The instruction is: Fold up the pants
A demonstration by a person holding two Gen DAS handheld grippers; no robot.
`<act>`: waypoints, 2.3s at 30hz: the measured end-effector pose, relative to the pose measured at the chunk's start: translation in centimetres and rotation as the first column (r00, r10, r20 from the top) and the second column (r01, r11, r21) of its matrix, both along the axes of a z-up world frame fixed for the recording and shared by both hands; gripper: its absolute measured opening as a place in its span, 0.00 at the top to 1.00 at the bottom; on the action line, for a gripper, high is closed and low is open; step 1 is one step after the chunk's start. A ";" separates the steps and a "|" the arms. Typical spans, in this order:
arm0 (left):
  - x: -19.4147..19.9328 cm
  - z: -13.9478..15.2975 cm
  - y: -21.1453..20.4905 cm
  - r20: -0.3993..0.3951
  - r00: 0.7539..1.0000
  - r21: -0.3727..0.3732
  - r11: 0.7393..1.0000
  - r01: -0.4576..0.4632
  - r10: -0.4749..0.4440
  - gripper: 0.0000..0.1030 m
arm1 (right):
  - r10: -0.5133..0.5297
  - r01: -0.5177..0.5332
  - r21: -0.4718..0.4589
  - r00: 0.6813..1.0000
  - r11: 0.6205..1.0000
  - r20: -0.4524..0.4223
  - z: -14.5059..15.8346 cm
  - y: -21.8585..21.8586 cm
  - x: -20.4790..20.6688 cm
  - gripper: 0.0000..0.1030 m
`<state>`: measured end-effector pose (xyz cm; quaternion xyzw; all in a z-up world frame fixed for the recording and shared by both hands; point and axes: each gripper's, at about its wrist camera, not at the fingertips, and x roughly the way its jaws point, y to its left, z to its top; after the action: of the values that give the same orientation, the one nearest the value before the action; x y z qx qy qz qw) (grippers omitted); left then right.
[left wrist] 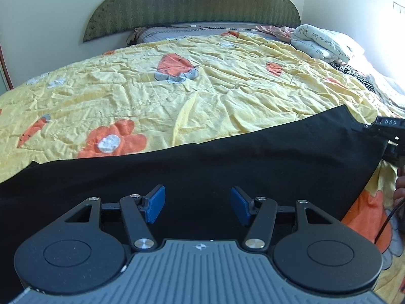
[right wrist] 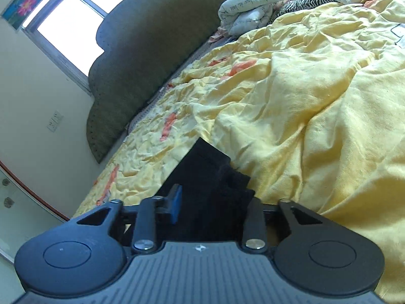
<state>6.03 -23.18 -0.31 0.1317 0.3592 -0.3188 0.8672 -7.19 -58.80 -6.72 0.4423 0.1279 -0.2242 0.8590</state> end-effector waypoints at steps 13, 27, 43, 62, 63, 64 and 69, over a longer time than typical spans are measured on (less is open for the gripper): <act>4.3 -0.3 -0.6 -0.363 0.928 -0.328 0.944 -0.039 -0.087 0.32 | -0.010 -0.227 -0.631 0.937 0.742 -0.349 4.8 9.8 4.6 0.92; 7.5 -4.6 -6.2 -0.715 0.657 -0.523 0.807 -0.275 -0.240 0.31 | 0.111 -0.443 -0.782 0.890 0.439 -0.442 4.0 20.0 6.5 0.92; 7.6 -3.5 -4.8 -0.604 0.789 -0.456 0.860 -0.227 -0.112 0.95 | 0.152 -0.547 -0.782 0.837 0.299 -0.526 3.1 24.1 7.2 0.92; 4.7 0.5 4.5 -0.207 0.978 -0.313 0.946 -0.086 0.020 0.95 | 0.342 -0.630 -0.759 0.758 0.165 -0.555 3.4 32.3 8.7 0.92; 4.7 0.4 4.9 -0.204 0.979 -0.305 0.948 -0.090 0.027 0.95 | 0.350 -0.635 -0.757 0.752 0.156 -0.559 3.3 32.8 8.8 0.92; 4.8 0.3 5.3 -0.195 0.980 -0.298 0.950 -0.091 0.032 0.95 | 0.357 -0.641 -0.753 0.745 0.148 -0.563 3.2 33.1 9.0 0.92; 4.6 0.6 6.8 -0.120 0.991 -0.250 0.965 -0.084 0.055 0.95 | 0.393 -0.659 -0.743 0.718 0.117 -0.575 2.9 34.5 9.7 0.92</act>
<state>10.60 -16.39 0.27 -0.0115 0.3679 -0.3384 0.8661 2.54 -24.26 -3.82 -0.2274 0.2281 0.0165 0.9466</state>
